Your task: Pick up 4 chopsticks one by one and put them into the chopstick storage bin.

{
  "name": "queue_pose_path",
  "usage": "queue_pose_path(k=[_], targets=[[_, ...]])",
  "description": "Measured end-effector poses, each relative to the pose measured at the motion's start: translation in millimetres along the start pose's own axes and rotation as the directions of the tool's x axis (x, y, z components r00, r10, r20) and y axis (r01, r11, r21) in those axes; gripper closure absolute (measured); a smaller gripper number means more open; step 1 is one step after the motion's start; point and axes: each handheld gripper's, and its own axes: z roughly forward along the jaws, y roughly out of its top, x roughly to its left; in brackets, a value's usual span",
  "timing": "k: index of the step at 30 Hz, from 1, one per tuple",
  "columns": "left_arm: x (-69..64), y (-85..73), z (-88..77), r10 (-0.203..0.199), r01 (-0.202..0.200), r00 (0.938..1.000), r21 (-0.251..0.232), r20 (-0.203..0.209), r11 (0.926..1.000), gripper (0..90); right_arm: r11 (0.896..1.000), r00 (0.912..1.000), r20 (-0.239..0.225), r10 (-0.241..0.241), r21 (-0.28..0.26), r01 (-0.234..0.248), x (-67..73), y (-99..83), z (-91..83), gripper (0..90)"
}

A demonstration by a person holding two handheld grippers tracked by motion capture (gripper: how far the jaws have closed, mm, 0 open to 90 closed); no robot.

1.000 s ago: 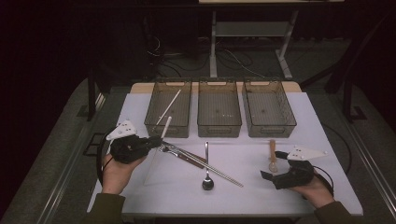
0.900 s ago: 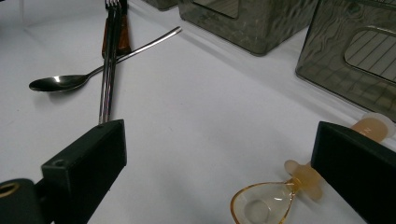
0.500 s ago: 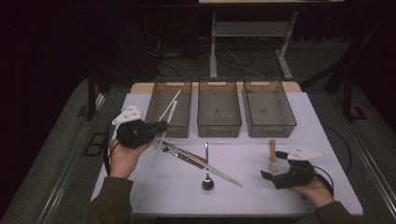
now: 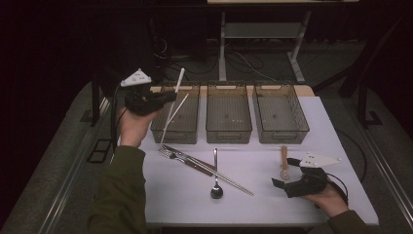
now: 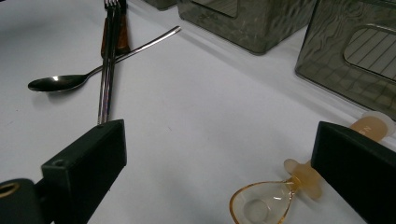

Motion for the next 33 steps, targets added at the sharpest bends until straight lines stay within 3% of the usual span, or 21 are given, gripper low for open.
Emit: queue_pose_path(k=[5, 9, 12, 17, 20, 26, 33], targets=[[20.4, 19.1, 19.8, 0.009, -0.009, 0.9995, -0.001, -0.029, 1.0000, 83.9, 1.000, 1.0000, -0.002, 0.003, 0.001, -0.003, 0.3, -0.2, -0.1, 3.2], [36.8, 21.1, 37.7, -0.004, 0.005, 0.9985, 0.007, -0.055, 1.0000, 83.9, 1.000, 1.0000, 0.005, 0.002, 0.004, -0.002, -0.6, -1.2, -0.3, 3.2], [47.6, 12.2, 50.2, -0.011, 0.013, 0.9967, 0.025, -0.080, 0.9996, 83.9, 1.000, 1.0000, 0.005, 0.007, 0.001, -0.007, -1.3, -1.5, -0.3, 3.2], [59.0, -9.3, 64.7, -0.037, 0.043, 0.9959, 0.073, -0.082, 0.9964, 83.9, 1.000, 0.9999, 0.005, 0.009, 0.001, -0.009, -1.8, -2.2, -1.1, 3.2], [62.0, -25.7, 72.1, -0.044, 0.056, 0.9948, 0.127, -0.092, 0.9904, 83.8, 1.000, 0.9999, 0.007, 0.012, 0.004, -0.012, -1.9, -2.4, -1.2, 3.2], [70.6, -51.0, 75.4, -0.081, 0.099, 0.9912, 0.173, -0.104, 0.9800, 83.8, 1.000, 0.9999, 0.007, 0.012, 0.006, -0.012, -1.5, -2.6, -0.9, 3.2], [72.5, -57.1, 80.6, -0.100, 0.119, 0.9866, 0.148, -0.129, 0.9819, 82.9, 1.000, 0.9999, 0.011, 0.013, 0.012, -0.013, -1.9, -2.9, 0.1, 3.2]])
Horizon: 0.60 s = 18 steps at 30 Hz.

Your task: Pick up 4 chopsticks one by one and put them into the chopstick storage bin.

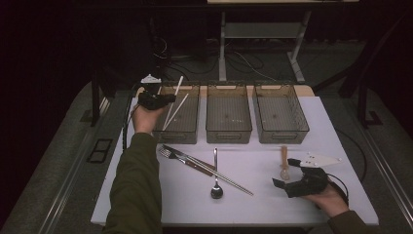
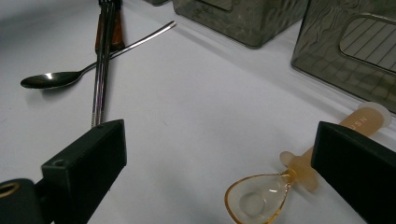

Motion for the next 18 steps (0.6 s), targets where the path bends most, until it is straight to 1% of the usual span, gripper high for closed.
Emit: queue_pose_path(k=[1, 2, 3, 5, 10, 12, 14, 15, 18], targets=[[-0.7, -0.6, 1.3, 0.001, -0.001, 0.9999, 0.000, -0.015, 1.0000, 82.2, 1.000, 1.0000, 0.000, 0.000, 0.000, 0.000, 0.0, 0.0, -0.1, 3.2], [-1.3, -1.0, 2.9, 0.003, -0.003, 0.9995, 0.000, -0.033, 1.0000, 74.0, 1.000, 1.0000, 0.000, -0.001, -0.001, 0.001, 0.0, 0.0, -0.3, 3.2], [-1.4, -1.6, 3.5, 0.002, -0.002, 0.9996, 0.000, -0.028, 1.0000, 68.2, 1.000, 1.0000, -0.001, -0.001, -0.002, 0.001, -0.1, -0.1, -0.5, 3.2], [-2.3, -2.8, 4.0, 0.000, 0.000, 0.9997, -0.007, -0.023, 1.0000, 64.1, 1.000, 1.0000, -0.001, -0.001, -0.001, 0.001, -0.2, -0.2, -0.8, 3.2], [-4.6, -3.7, 3.0, 0.010, -0.010, 0.9999, -0.007, -0.006, 0.9999, 57.8, 1.000, 1.0000, -0.002, -0.003, -0.001, 0.003, 0.2, -0.2, -0.6, 3.2], [-6.7, -3.3, 2.2, 0.007, -0.007, 1.0000, -0.010, 0.004, 0.9999, 55.2, 1.000, 1.0000, -0.002, -0.003, -0.001, 0.003, 0.3, -0.2, -0.4, 3.2], [-10.4, -3.3, 0.6, 0.014, -0.014, 0.9998, -0.012, 0.010, 0.9998, 52.2, 1.000, 1.0000, 0.000, -0.003, 0.000, 0.003, 0.4, -0.2, 0.0, 3.2], [-12.6, -3.7, -0.7, 0.017, -0.017, 0.9997, -0.016, 0.017, 0.9997, 51.7, 1.000, 1.0000, 0.000, -0.003, 0.001, 0.003, 0.4, -0.2, 0.0, 3.2], [-20.8, -6.8, -4.3, 0.003, -0.001, 0.9985, -0.034, 0.055, 0.9994, 47.9, 1.000, 1.0000, 0.001, -0.007, 0.001, 0.007, 0.7, -0.1, 0.1, 3.2]])
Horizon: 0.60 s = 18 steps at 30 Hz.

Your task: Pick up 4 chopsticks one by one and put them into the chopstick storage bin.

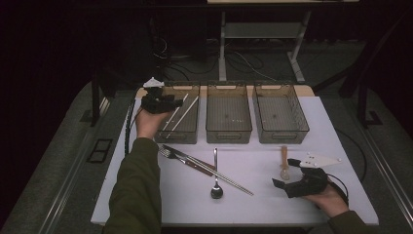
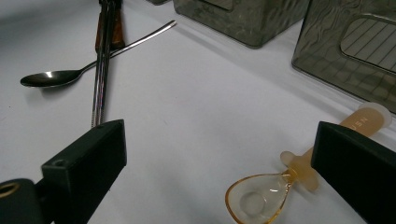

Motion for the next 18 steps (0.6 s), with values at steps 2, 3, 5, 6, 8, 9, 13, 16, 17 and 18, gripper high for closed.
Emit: queue_pose_path(k=[2, 3, 5, 6, 8, 9, 13, 16, 17, 18], targets=[[-7.3, -1.7, -2.4, 0.012, -0.012, 0.9999, 0.002, 0.004, 0.9999, 45.7, 1.000, 1.0000, 0.001, -0.002, 0.000, 0.002, 0.2, 0.1, 0.1, 3.2], [-10.8, -2.3, -3.8, 0.020, -0.020, 0.9998, 0.000, 0.011, 0.9998, 44.9, 1.000, 1.0000, 0.002, -0.003, 0.001, 0.003, 0.3, 0.3, 0.1, 3.2], [-17.8, -3.1, -7.7, 0.034, -0.034, 0.9993, -0.001, 0.012, 0.9994, 43.4, 1.000, 1.0000, 0.003, -0.005, 0.002, 0.005, 0.9, 0.6, -0.2, 3.2], [-20.9, -3.5, -10.4, 0.042, -0.042, 0.9990, -0.002, 0.012, 0.9991, 41.7, 1.000, 1.0000, 0.003, -0.006, 0.001, 0.006, 1.2, 0.7, -0.3, 3.2], [-27.3, -5.0, -15.4, 0.051, -0.050, 0.9986, -0.009, 0.018, 0.9987, 39.3, 1.000, 1.0000, 0.005, -0.006, 0.002, 0.006, 1.2, 0.8, -0.5, 3.2], [-30.6, -6.0, -17.9, 0.057, -0.057, 0.9982, -0.011, 0.018, 0.9983, 38.3, 1.000, 1.0000, 0.005, -0.005, 0.002, 0.005, 1.2, 0.8, -0.5, 3.2], [-40.8, -12.6, -28.0, 0.073, -0.073, 0.9970, -0.013, 0.025, 0.9973, 33.0, 1.000, 0.9999, 0.001, -0.011, 0.001, 0.011, 1.4, 1.1, -0.5, 3.2], [-46.7, -20.1, -33.9, 0.082, -0.082, 0.9960, -0.014, 0.036, 0.9966, 28.5, 1.000, 1.0000, 0.000, -0.009, 0.004, 0.009, 1.3, 0.9, 0.0, 3.2], [-49.0, -22.7, -35.5, 0.084, -0.083, 0.9956, -0.010, 0.042, 0.9965, 26.8, 1.000, 1.0000, -0.003, -0.007, 0.004, 0.007, 1.3, 1.0, -0.1, 3.2], [-51.6, -25.4, -37.1, 0.091, -0.091, 0.9950, -0.007, 0.042, 0.9959, 25.8, 1.000, 1.0000, -0.004, -0.006, 0.003, 0.006, 1.2, 1.1, -0.1, 3.2]])
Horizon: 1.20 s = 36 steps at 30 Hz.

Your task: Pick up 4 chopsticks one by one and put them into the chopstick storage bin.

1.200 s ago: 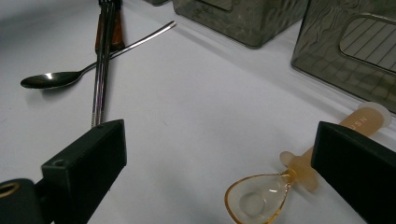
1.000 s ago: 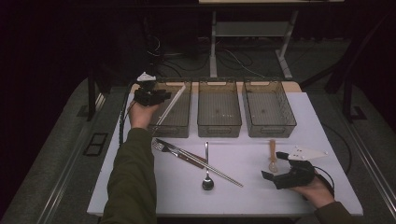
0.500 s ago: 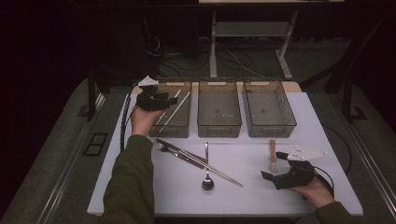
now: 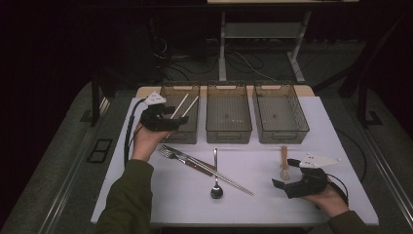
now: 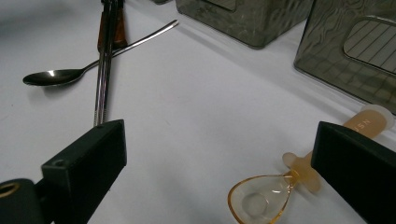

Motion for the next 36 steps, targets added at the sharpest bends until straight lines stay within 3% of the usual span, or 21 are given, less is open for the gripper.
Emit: queue_pose_path(k=[7, 16, 23, 28, 32, 36], targets=[[-24.0, -16.9, -8.2, 0.022, -0.024, 0.9995, 0.048, 0.024, 0.9986, 15.6, 1.000, 0.9997, -0.018, 0.014, 0.007, -0.013, -1.7, 0.7, 1.1, 3.2], [-55.8, -35.3, -25.1, 0.068, -0.068, 0.9968, 0.003, 0.043, 0.9977, 5.9, 1.000, 0.9995, -0.029, 0.016, 0.016, -0.016, -1.7, 2.0, -2.4, 3.2], [-66.6, -63.2, -27.4, 0.069, -0.072, 0.9951, 0.042, 0.071, 0.9965, 0.0, 0.999, 0.9988, -0.042, 0.026, 0.029, -0.025, -1.7, 4.8, -5.9, 3.2], [-75.2, -80.5, -36.9, 0.063, -0.063, 0.9944, 0.002, 0.085, 0.9980, 0.0, 0.999, 0.9983, -0.055, 0.017, 0.030, -0.016, -1.1, 6.9, -7.7, 3.2], [-78.6, -95.3, -43.1, 0.044, -0.042, 0.9915, -0.022, 0.122, 0.9989, 0.0, 0.999, 0.9978, -0.065, 0.016, 0.044, -0.013, -0.7, 7.2, -6.7, 3.2], [-86.3, -105.8, -46.9, 0.052, -0.052, 0.9894, -0.005, 0.136, 0.9987, 0.0, 0.998, 0.9972, -0.073, 0.016, 0.060, -0.012, 0.3, 9.2, -5.5, 3.2]])
